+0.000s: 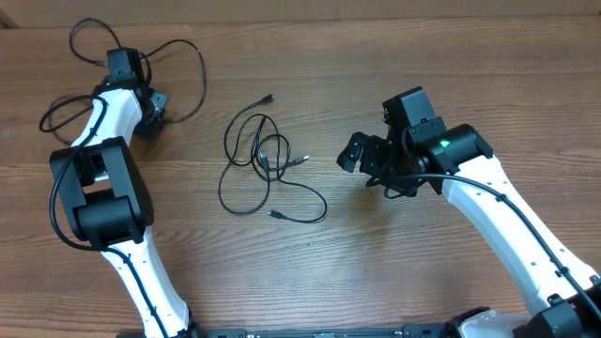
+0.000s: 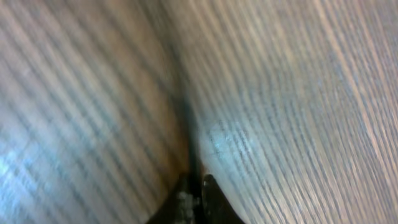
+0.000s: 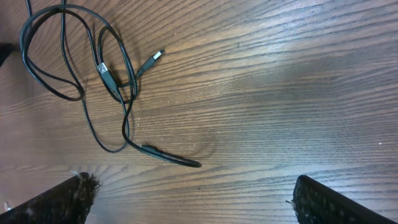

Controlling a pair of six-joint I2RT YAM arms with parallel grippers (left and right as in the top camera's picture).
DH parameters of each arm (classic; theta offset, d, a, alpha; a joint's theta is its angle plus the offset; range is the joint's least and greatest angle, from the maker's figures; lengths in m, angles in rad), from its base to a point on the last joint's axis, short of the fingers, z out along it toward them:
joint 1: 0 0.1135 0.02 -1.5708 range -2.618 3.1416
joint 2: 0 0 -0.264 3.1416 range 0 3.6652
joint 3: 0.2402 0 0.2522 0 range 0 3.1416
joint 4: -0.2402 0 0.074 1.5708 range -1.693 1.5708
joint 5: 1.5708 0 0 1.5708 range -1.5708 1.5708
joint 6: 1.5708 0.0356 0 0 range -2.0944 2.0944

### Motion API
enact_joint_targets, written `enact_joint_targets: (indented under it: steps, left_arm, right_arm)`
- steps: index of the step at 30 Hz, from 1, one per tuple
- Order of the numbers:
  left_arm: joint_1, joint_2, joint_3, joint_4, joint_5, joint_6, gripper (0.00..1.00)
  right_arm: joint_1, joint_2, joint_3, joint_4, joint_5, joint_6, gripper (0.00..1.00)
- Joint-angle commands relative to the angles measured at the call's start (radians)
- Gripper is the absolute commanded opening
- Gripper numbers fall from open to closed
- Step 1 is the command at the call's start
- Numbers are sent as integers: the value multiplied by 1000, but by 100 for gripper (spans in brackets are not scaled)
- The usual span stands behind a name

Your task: Untangle cables

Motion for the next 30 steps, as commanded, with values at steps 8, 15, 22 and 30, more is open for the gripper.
enact_joint_targets:
  steps: [8, 15, 22, 30]
  left_arm:
    - [79, -10, 245, 39, 196, 104, 4]
    - [101, -12, 407, -18, 228, 213, 47]
    - [87, 4, 361, -206, 370, 394, 76]
    - [-132, 10, 360, -165, 200, 717, 78]
  right_arm:
    - [3, -10, 9, 3, 3, -4, 100]
    - [3, -10, 9, 3, 3, -4, 100]
    - [3, -10, 9, 3, 3, -4, 100]
    - [3, -10, 9, 3, 3, -4, 100]
